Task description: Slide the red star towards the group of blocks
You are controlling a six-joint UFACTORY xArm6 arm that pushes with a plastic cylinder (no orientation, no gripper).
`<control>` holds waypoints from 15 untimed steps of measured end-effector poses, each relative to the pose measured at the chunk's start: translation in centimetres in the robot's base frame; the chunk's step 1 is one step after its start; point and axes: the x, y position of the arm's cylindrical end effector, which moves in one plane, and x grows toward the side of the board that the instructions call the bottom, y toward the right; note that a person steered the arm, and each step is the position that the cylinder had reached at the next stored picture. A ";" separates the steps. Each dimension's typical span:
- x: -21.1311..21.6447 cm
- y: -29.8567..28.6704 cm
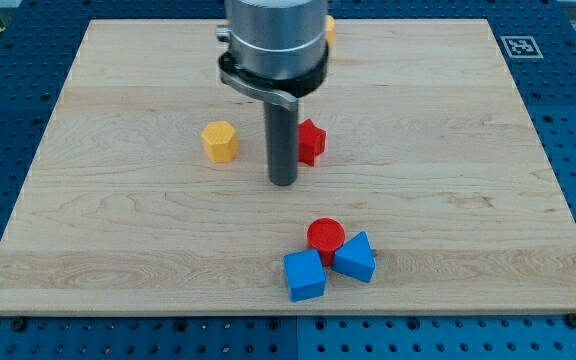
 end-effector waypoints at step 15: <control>-12.7 0.1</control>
